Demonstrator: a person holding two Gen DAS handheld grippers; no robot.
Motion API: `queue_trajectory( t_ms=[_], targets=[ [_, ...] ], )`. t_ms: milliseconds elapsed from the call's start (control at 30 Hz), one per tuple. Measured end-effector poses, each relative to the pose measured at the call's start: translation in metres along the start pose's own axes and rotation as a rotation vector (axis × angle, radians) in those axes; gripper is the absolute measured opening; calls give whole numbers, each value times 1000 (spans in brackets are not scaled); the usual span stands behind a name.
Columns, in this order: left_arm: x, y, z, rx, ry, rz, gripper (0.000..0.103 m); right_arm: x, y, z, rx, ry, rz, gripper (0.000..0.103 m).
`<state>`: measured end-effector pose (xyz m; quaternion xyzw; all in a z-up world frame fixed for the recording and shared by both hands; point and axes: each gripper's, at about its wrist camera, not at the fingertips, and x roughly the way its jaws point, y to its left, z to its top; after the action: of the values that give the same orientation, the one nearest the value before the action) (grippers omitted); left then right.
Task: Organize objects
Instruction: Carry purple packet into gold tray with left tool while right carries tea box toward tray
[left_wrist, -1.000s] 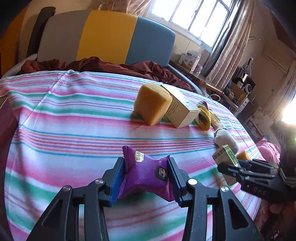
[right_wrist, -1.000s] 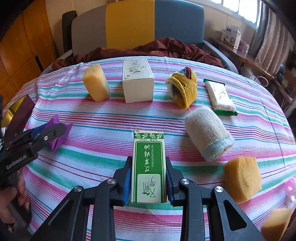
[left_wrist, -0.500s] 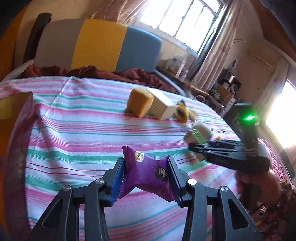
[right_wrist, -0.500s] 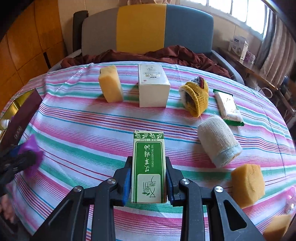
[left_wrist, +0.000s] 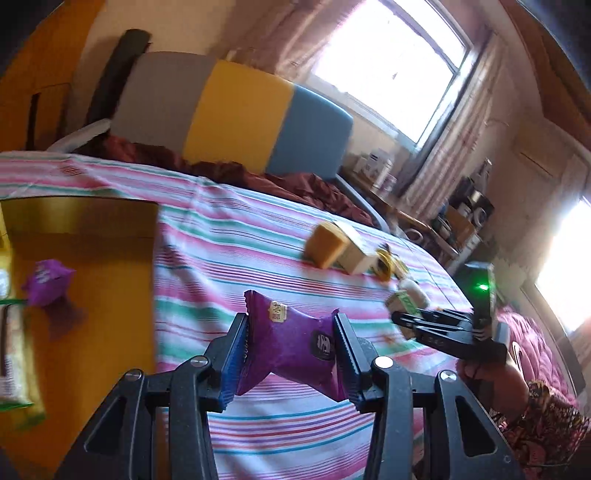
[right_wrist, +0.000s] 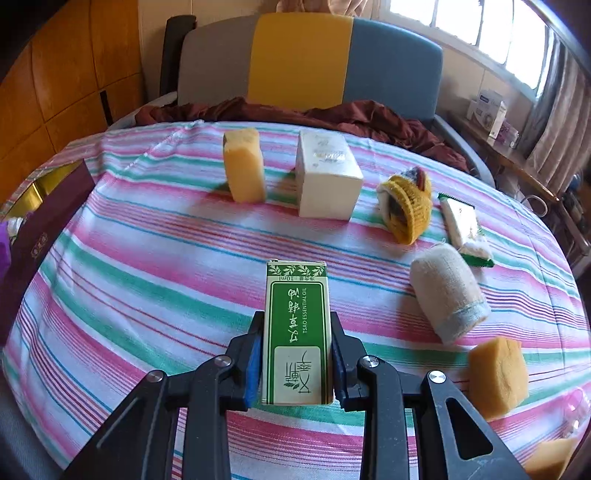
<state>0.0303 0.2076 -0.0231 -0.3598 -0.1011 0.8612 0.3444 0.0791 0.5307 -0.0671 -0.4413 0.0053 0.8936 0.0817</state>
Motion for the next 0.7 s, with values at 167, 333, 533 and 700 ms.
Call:
queue_trajectory(
  t_ms=[167, 333, 533, 700],
  targets=[
    [-17, 34, 4, -79, -22, 53, 46, -11, 0, 3, -1, -61, -3, 31],
    [-29, 65, 5, -111, -20, 111, 46, -25, 11, 7, -50, -139, 16, 31],
    [-28, 96, -4, -139, 60, 197, 46, -33, 28, 6, -96, -176, 36, 31],
    [-23, 115, -4, -173, 125, 244, 46, -43, 43, 4, -147, -218, 70, 31]
  ],
)
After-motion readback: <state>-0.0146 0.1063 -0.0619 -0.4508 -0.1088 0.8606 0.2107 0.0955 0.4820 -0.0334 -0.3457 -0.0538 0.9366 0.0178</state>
